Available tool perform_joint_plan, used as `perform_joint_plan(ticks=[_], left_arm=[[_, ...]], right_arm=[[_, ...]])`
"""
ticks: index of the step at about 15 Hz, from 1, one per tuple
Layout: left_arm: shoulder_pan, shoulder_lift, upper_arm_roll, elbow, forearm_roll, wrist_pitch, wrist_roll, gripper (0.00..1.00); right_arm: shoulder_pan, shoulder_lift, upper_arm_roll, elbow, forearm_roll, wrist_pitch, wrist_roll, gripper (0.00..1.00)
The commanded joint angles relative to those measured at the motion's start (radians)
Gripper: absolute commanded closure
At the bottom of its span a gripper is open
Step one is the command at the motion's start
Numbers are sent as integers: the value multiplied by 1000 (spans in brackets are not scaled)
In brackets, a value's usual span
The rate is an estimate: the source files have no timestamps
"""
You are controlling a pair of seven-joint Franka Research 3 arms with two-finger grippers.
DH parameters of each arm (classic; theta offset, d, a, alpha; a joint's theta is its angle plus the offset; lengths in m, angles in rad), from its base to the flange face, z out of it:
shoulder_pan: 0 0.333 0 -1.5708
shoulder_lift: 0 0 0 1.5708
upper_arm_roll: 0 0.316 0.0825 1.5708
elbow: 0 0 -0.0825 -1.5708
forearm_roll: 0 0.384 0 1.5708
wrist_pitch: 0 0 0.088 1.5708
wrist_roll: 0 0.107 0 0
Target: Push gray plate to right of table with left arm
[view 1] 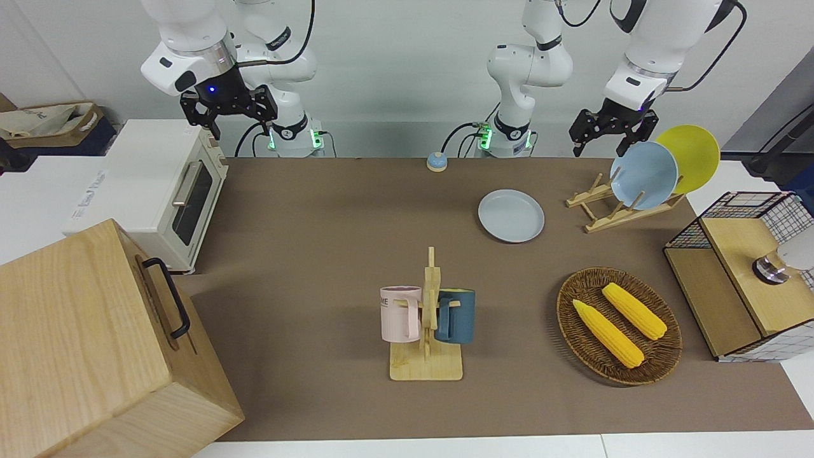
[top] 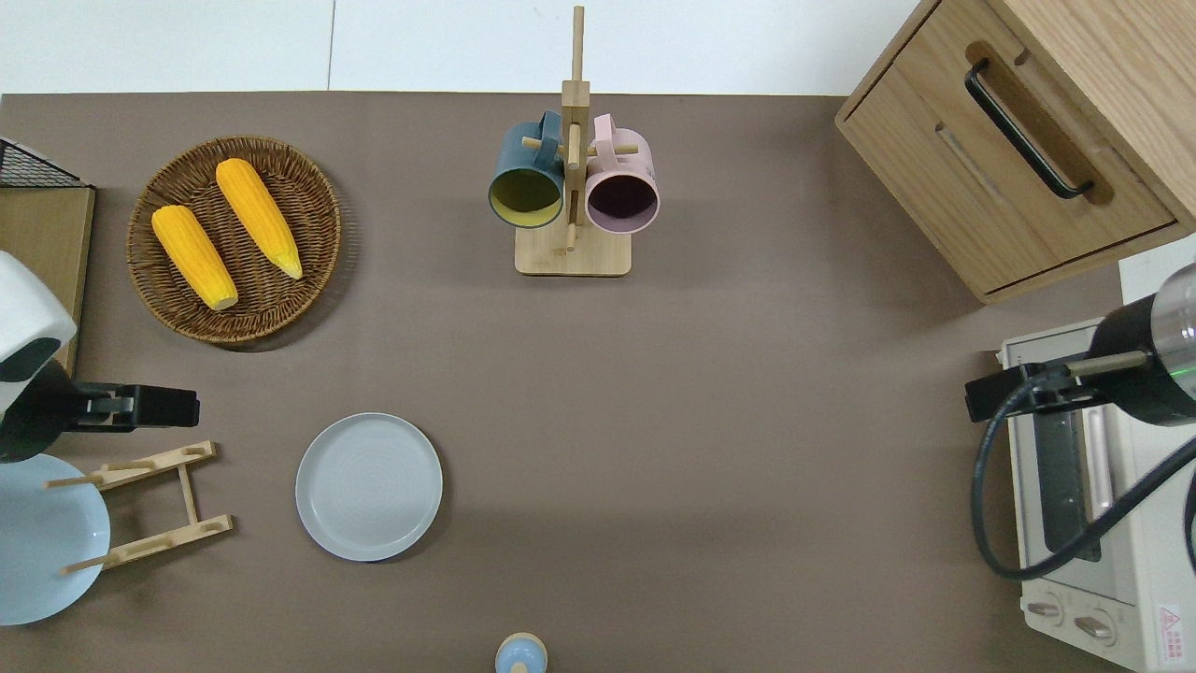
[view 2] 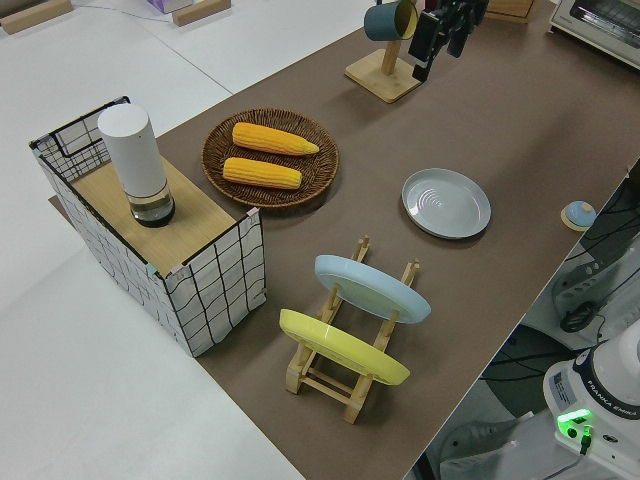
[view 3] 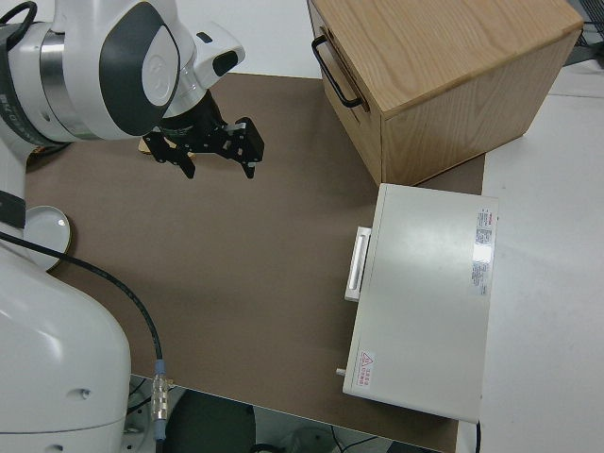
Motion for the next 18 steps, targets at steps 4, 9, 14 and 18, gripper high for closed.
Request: perform_joint_plan(ticks=[4, 9, 14, 18], left_arm=[[-8, 1, -2, 10, 8, 12, -29, 7], [-8, -2, -15, 5, 8, 4, -32, 7], [-6, -7, -15, -12, 9, -8, -34, 7], [-8, -7, -18, -53, 11, -5, -78, 7]], right_arm=[[-19, -2, 16, 9, 4, -16, 12, 17], [-20, -2, 16, 9, 4, -16, 13, 17], [-20, -2, 16, 9, 4, -16, 12, 17], [-19, -2, 16, 9, 4, -16, 12, 17]])
